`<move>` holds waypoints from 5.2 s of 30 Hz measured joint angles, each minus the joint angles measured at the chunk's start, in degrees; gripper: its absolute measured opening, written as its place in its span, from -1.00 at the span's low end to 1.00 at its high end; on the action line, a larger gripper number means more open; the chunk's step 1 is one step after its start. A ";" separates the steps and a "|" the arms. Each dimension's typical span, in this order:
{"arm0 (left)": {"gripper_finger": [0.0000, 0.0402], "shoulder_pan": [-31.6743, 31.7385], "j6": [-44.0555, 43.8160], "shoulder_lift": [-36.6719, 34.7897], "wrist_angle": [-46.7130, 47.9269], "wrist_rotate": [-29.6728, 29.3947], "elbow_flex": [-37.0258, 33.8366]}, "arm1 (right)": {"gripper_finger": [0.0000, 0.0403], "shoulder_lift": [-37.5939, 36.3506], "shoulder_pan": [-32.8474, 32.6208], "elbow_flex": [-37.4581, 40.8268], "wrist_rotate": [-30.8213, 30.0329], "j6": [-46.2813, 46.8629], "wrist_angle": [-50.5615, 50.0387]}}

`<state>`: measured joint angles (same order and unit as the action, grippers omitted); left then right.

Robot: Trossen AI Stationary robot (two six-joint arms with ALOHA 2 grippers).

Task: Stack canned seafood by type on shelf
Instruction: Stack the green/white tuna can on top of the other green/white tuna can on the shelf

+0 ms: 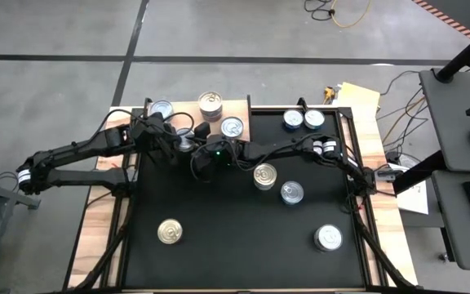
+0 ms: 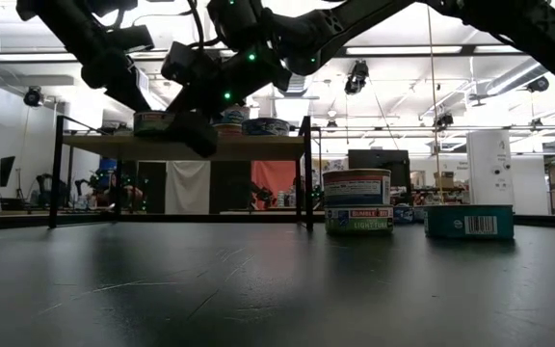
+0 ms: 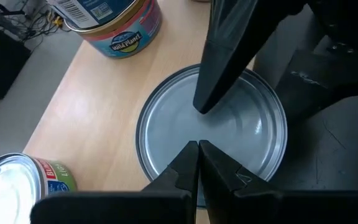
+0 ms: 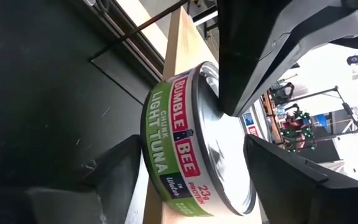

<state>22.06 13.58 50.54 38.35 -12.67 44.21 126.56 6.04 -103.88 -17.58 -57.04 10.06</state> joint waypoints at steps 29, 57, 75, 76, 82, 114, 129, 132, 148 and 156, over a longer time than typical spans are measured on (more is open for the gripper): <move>-0.76 -0.02 -0.57 -3.83 -2.40 0.12 2.73 | -0.30 -0.57 -0.02 0.00 -0.66 -1.53 -0.61; -0.81 -22.23 2.52 -10.60 -4.81 -16.05 3.64 | -0.31 -10.41 -2.65 0.15 1.30 7.18 -14.96; -0.81 -52.27 5.15 -2.11 -11.69 -42.85 0.58 | -0.31 -18.86 -9.47 2.43 -3.24 11.50 -29.40; -0.81 -53.43 5.47 -1.23 -12.50 -44.01 0.29 | -0.31 -19.26 -9.86 2.65 -3.40 12.32 -30.59; -0.81 -56.88 4.09 3.10 -15.75 -46.14 0.11 | -0.31 -20.39 -12.54 2.97 -3.64 19.18 -36.23; 0.35 -56.83 -1.04 16.92 -22.39 -44.44 0.11 | -0.31 -19.89 -20.57 12.33 -13.97 27.57 -24.23; 0.21 -54.42 -1.05 18.85 -23.25 -43.78 0.11 | -0.31 -19.82 -20.57 12.33 -13.86 26.41 -23.86; 0.15 -53.90 -0.95 19.15 -23.37 -43.78 0.11 | -0.31 -19.82 -20.57 12.33 -13.83 26.19 -23.47; -0.09 -52.92 -0.59 19.56 -24.39 -43.50 0.11 | -0.31 -19.78 -20.52 12.31 -13.49 25.36 -22.92; -0.36 -53.00 1.03 19.67 -24.09 -42.31 0.11 | -0.28 -19.78 -20.41 12.24 -11.22 25.93 -23.04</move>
<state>-30.94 14.61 70.22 14.26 -54.97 44.31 106.78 -14.36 -91.64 -28.80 -31.10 -12.97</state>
